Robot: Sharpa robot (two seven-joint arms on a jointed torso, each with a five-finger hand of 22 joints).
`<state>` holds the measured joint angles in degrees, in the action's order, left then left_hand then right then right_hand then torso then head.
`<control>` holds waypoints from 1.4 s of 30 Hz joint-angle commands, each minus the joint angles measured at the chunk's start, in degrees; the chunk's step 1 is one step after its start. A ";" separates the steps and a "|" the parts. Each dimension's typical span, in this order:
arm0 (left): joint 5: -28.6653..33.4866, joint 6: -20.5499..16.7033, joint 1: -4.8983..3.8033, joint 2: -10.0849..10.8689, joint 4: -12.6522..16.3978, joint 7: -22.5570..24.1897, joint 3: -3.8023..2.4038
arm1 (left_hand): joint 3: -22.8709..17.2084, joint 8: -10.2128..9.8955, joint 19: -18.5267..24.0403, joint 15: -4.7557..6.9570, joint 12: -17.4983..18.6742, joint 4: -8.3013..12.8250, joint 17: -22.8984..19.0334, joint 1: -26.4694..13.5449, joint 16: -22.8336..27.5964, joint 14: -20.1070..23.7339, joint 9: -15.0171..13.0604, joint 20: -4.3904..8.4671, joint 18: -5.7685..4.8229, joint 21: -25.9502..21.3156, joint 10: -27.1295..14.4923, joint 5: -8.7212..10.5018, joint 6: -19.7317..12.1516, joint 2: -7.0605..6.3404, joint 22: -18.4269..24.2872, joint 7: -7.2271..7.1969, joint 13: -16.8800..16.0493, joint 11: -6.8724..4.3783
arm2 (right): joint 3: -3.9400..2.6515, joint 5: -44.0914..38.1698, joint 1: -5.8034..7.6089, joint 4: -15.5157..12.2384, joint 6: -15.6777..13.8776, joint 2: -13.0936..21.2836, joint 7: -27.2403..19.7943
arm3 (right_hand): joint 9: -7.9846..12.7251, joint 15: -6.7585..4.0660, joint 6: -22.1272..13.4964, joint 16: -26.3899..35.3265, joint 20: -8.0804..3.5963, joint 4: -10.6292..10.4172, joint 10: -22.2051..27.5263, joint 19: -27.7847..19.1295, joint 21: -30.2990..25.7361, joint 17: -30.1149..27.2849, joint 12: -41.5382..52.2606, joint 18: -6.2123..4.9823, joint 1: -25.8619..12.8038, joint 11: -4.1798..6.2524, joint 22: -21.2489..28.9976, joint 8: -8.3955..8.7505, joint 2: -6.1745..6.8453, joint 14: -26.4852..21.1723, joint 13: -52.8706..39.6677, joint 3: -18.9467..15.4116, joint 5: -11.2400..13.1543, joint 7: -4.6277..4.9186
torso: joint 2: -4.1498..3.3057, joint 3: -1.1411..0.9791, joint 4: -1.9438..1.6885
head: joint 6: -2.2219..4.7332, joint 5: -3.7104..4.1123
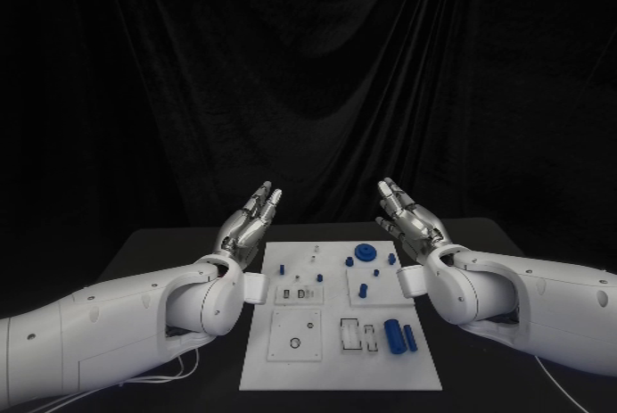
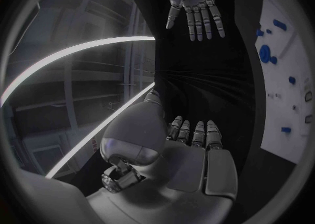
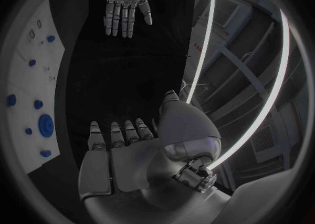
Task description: Assemble the parts on the task board
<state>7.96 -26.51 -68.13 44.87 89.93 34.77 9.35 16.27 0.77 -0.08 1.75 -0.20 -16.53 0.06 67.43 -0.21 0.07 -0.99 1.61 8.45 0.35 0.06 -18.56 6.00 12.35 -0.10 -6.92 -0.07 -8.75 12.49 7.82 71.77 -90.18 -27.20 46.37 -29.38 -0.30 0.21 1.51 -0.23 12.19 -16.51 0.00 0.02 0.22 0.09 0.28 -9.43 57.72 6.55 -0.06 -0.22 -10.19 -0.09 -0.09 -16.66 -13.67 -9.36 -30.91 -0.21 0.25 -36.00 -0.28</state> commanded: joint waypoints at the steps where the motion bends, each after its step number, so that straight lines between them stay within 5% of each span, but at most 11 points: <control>1: 5.48 12.29 -1.19 0.01 0.19 6.39 0.87 | 0.16 0.29 0.08 7.53 0.20 -0.19 -0.06 0.73 0.21 -0.07 -0.07 -0.41 1.34 -0.35 -0.06 -0.19 0.51 0.19 0.10 0.16 0.07 -0.10 | 0.81 4.43 1.09 -0.20 9.19 0.24 1.58 | -0.14 0.70 0.20 0.23 0.44 -0.12 0.00 -0.02 -0.22 -0.09 -0.28 -0.76 0.53 -0.39 0.06 -0.27 0.00 0.09 0.09 -0.22 -0.05 0.23 | 0.00 0.00 0.01 | 0.01 0.01; 6: 7.46 16.77 -2.56 0.03 0.23 8.21 2.40 | -0.03 0.40 0.08 6.08 0.20 -0.16 -0.06 1.42 0.21 -0.07 -0.18 -1.52 1.79 -0.35 -0.06 -0.19 1.47 0.38 0.10 0.39 0.07 0.27 | 1.68 5.22 1.92 -0.23 10.86 0.36 1.75 | -0.18 1.26 0.41 0.23 0.88 -0.11 0.00 -0.02 -0.22 -0.09 -0.28 -0.77 0.85 -0.12 0.06 -0.33 -0.01 0.09 0.09 -0.35 -0.07 1.71 | 0.00 0.00 0.01 | 0.01 0.01; 11: 7.99 17.98 -2.93 0.03 0.25 8.71 2.81 | -0.13 0.37 0.08 4.78 0.20 -0.18 -0.06 1.94 0.21 -0.07 -0.17 -3.21 1.79 -0.35 -0.06 -0.19 1.61 0.51 0.10 0.61 0.07 0.63 | 1.68 5.22 1.92 -0.23 10.86 0.36 1.75 | -0.24 1.54 0.65 0.23 0.99 -0.05 0.00 -0.02 -0.22 -0.09 -0.28 -0.78 1.18 0.02 0.06 -0.40 0.07 0.09 0.09 -0.35 -0.09 2.25 | 0.00 0.00 0.01 | 0.01 0.01; 12: 1.18 21.34 -2.81 0.82 -2.96 10.66 2.82 | -0.13 0.37 0.08 4.45 0.20 -0.18 -0.06 2.02 0.21 -0.07 -0.17 -3.53 1.79 -0.35 -0.06 -0.18 1.63 0.54 0.10 0.66 0.07 0.69 | 1.68 3.18 1.94 1.13 14.35 1.34 2.10 | -0.25 1.65 0.72 0.23 1.04 -0.04 0.00 -0.02 -0.22 -0.09 -0.28 -0.78 1.28 -0.02 0.06 -0.42 0.07 0.09 0.09 -0.34 -0.09 2.38 | -0.01 -0.07 0.22 | -3.17 -0.29; 17: -1.19 21.64 -2.81 0.86 -3.80 11.07 2.82 | -0.13 0.39 0.08 2.19 0.20 -0.19 -0.06 2.38 0.21 -0.07 -0.18 -5.21 1.81 -0.35 -0.06 -0.19 1.77 0.69 0.10 1.12 0.07 1.42 | 1.68 0.97 1.95 1.39 15.40 1.80 2.15 | -0.28 2.51 0.92 0.23 1.48 -0.02 0.00 -0.02 -0.22 -0.09 -0.28 -0.79 1.87 -0.81 0.06 -0.46 0.14 0.09 0.09 -0.30 -0.15 2.60 | -0.35 -0.07 0.19 | -3.59 -0.65; 25: -6.55 20.60 -2.81 1.38 -4.97 12.21 2.82 | -0.45 0.75 0.05 -0.40 0.16 -0.13 -0.06 4.44 0.21 -0.07 -0.47 -8.04 1.89 -0.32 0.06 -0.16 4.23 0.54 0.07 3.46 0.02 4.71 | 1.68 -2.65 2.05 1.76 17.55 3.19 2.37 | -0.39 5.77 1.56 0.23 2.52 0.95 0.00 0.35 0.13 -0.09 -0.28 -0.98 7.37 -4.34 -0.23 -0.59 0.54 0.09 0.09 0.86 -3.67 2.70 | -1.13 -0.06 0.01 | -4.88 -1.13; 29: -9.32 19.94 -2.81 2.02 -5.31 12.49 2.82 | -1.47 1.23 -0.60 -2.82 -0.25 0.15 -0.06 8.21 0.21 -0.07 -0.75 -9.74 1.91 0.29 1.39 -0.20 6.50 0.52 -0.39 4.57 -0.41 5.65 | 1.68 -4.67 2.25 2.03 18.85 3.96 2.88 | -0.67 8.44 3.20 0.15 4.09 2.57 0.00 3.96 2.62 -0.04 -0.28 -1.03 11.85 -6.50 -1.79 -1.02 0.97 0.15 0.09 1.47 -6.39 4.32 | -1.56 -0.06 -0.19 | -5.35 -1.44; 32: -11.74 19.75 -2.81 2.48 -5.55 12.42 2.82 | -2.01 2.43 -1.75 -5.00 -1.05 -0.17 0.54 12.21 -0.72 -1.35 -1.14 -11.54 1.91 1.21 4.95 -0.18 10.14 0.54 -0.91 6.01 -1.43 8.36 | 1.68 -6.20 2.60 2.01 19.27 4.62 3.38 | -0.80 10.97 4.26 -2.27 4.81 3.80 -0.15 10.45 6.05 1.15 0.27 -0.62 14.65 -8.80 -3.41 -1.21 1.21 3.36 -0.16 1.54 -7.35 4.61 | -1.89 -0.06 -0.37 | -5.64 -1.41; 35: -13.87 19.58 -2.81 2.65 -5.76 12.37 2.82 | -1.82 2.96 -2.95 -6.45 -1.45 -0.16 0.91 14.28 -1.54 -2.95 -1.31 -13.02 1.96 2.14 8.46 -0.16 12.63 0.77 -1.34 7.81 -2.49 9.83 | 1.68 -7.81 3.11 1.67 19.05 5.55 3.85 | -1.12 12.15 6.51 -3.88 4.68 5.22 -1.03 17.91 8.79 1.73 2.53 1.34 17.44 -11.15 -4.33 -1.70 1.73 7.57 -0.79 1.45 -7.41 7.29 | -2.34 0.01 -0.59 | -6.10 -1.47; 39: -15.85 19.05 -2.81 2.96 -5.81 12.47 2.82 | -1.17 3.35 -4.15 -6.98 -1.79 -0.25 1.20 14.72 -2.28 -4.68 -1.54 -13.84 2.02 3.05 11.69 -0.18 15.45 0.99 -1.67 8.54 -3.55 11.38 | 1.68 -11.49 4.08 1.59 17.22 6.44 4.36 | -1.21 12.79 7.82 -5.18 4.61 7.34 -1.95 28.09 11.71 2.16 4.71 2.22 20.45 -12.48 -5.00 -1.77 1.52 13.24 -1.08 1.63 -8.12 8.44 | -2.96 0.03 -0.93 | -6.47 -1.38; 42: -17.33 18.15 -2.81 3.49 -5.76 12.63 2.82 | -0.42 3.46 -4.73 -7.35 -1.93 -0.23 1.32 13.18 -2.60 -5.55 -1.61 -14.31 2.03 3.49 13.31 -0.19 16.73 1.53 -1.80 8.85 -4.11 12.34 | 1.68 -16.07 5.41 1.80 15.47 6.88 4.93 | -1.43 12.85 9.93 -7.37 4.49 8.56 -3.13 35.02 12.76 3.15 7.08 1.48 21.67 -13.22 -4.79 -2.07 1.13 22.42 -1.40 1.43 -8.12 10.00 | -3.31 0.04 -1.11 | -7.19 -1.17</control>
<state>-5.48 -7.39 -70.86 48.25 84.11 38.68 12.22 15.72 4.06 -4.57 -5.62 -1.98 -16.75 1.35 81.13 -2.66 -5.28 -2.54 -12.74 9.32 3.64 13.12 -18.56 22.50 14.00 -1.86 2.00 -4.15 3.63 14.29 -1.74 76.77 -88.42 -10.13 53.09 -26.14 -1.70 13.03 11.32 -8.10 16.68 -7.85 -3.20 35.15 13.12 3.48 7.42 -7.97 79.27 -6.70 -4.97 -2.11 -9.21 23.54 -1.50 -15.18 -21.70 0.83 -33.67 -0.19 -0.56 -42.83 -1.62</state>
